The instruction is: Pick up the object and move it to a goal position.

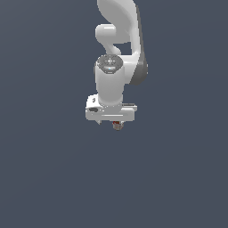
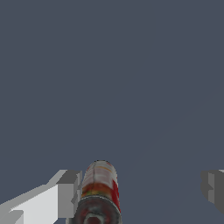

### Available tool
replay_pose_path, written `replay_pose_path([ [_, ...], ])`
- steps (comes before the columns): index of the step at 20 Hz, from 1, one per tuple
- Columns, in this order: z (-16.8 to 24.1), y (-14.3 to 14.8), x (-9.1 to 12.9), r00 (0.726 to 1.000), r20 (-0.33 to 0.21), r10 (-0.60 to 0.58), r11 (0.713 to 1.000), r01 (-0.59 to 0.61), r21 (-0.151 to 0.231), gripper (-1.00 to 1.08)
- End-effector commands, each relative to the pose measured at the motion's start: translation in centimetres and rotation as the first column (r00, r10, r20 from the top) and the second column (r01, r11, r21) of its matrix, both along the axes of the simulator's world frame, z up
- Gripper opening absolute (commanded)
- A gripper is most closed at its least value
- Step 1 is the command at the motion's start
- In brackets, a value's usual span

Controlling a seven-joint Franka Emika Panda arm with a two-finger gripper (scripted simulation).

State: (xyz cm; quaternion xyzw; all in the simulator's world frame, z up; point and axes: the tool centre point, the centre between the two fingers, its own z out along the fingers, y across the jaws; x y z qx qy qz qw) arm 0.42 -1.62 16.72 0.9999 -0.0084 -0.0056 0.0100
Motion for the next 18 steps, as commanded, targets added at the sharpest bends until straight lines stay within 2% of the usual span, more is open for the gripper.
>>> replay_pose_path([
  [1, 0.0, 0.0, 0.0, 1.000, 0.000, 0.000, 1.000, 0.000, 0.000, 1.00],
  [10, 0.8, -2.6, 0.7, 0.999, 0.018, -0.031, 0.999, 0.031, 0.007, 1.00],
  [18, 0.8, -2.6, 0.6, 0.999, 0.018, -0.034, 0.999, 0.034, 0.007, 1.00],
])
